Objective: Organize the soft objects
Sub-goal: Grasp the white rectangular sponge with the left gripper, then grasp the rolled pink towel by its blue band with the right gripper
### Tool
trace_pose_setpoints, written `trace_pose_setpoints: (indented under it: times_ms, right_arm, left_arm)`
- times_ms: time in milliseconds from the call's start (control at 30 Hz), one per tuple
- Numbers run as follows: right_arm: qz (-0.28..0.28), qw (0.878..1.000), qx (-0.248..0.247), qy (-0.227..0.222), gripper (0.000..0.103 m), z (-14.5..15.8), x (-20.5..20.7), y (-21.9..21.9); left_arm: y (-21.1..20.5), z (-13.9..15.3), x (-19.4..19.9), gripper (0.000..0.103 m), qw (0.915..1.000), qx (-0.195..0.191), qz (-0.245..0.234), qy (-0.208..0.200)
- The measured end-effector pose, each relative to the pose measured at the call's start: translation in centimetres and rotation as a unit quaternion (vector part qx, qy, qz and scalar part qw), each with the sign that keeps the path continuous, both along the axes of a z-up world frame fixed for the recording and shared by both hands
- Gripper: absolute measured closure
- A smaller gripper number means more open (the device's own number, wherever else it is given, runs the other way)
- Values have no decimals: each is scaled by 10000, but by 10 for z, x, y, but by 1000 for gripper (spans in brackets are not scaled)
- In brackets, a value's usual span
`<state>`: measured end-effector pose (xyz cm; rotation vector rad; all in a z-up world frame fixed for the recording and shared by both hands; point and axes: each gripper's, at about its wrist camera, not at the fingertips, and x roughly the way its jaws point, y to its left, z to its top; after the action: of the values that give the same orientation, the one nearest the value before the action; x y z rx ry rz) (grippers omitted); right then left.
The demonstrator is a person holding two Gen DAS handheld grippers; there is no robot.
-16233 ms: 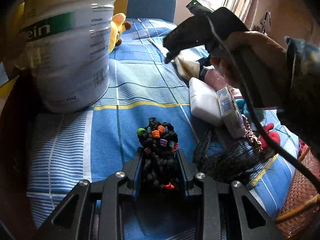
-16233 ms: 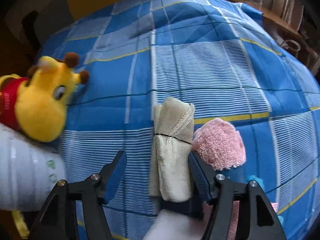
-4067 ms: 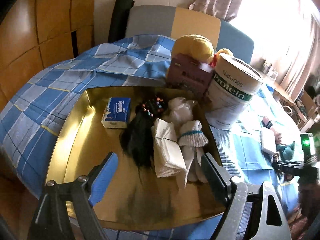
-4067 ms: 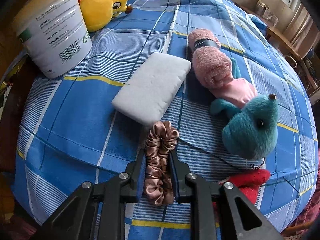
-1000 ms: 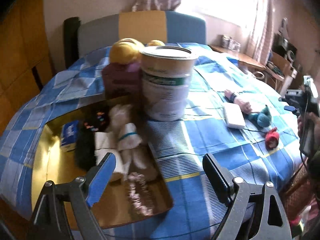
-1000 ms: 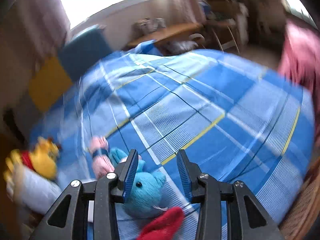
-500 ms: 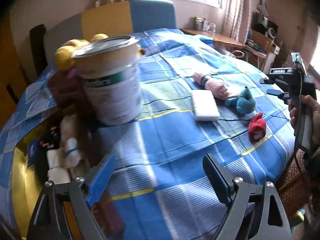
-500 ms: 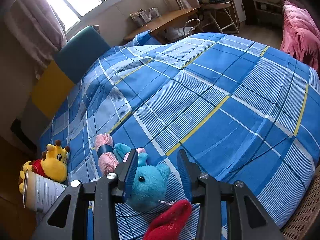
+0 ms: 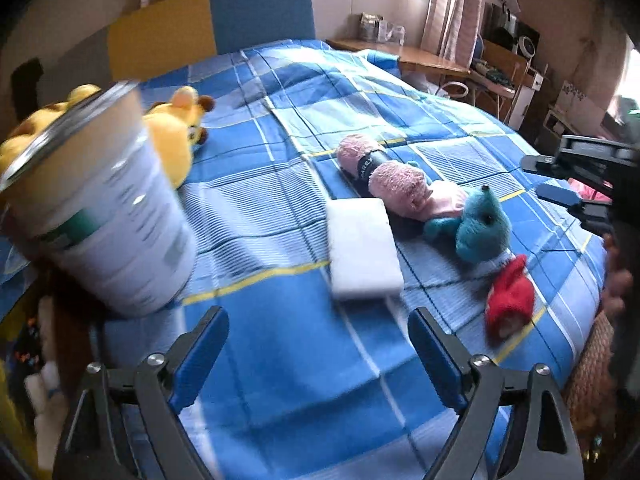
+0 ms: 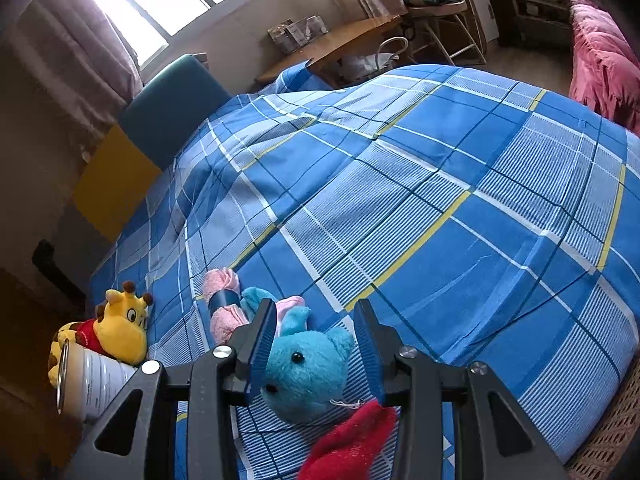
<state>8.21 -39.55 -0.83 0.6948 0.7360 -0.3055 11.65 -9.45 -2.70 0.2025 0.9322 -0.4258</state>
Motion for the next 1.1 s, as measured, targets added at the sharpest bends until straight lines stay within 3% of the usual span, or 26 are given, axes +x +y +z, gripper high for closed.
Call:
trace_pose_setpoints:
  times_ms: [433, 533, 567, 633, 933, 1100]
  right_arm:
    - [157, 9998, 129, -63, 63, -1, 3, 3]
    - [170, 9997, 163, -45, 63, -3, 4, 3]
    - [159, 9997, 169, -38, 63, -3, 4, 2]
    - [130, 9997, 182, -30, 63, -4, 4, 1]
    - [-30, 9995, 307, 89, 63, -10, 2, -7]
    - [42, 9994, 298, 163, 63, -12, 4, -4]
  left_arm:
    - [-68, -41, 60, 10, 9989, 381, -232, 139]
    - [-72, -48, 72, 11, 9992, 273, -184, 235]
    - [-72, -51, 74, 20, 9992, 226, -192, 273]
    - [-69, -60, 80, 45, 9985, 94, -194, 513]
    - [-15, -37, 37, 47, 9997, -210, 37, 147]
    - [23, -47, 3, 45, 9986, 83, 518, -54]
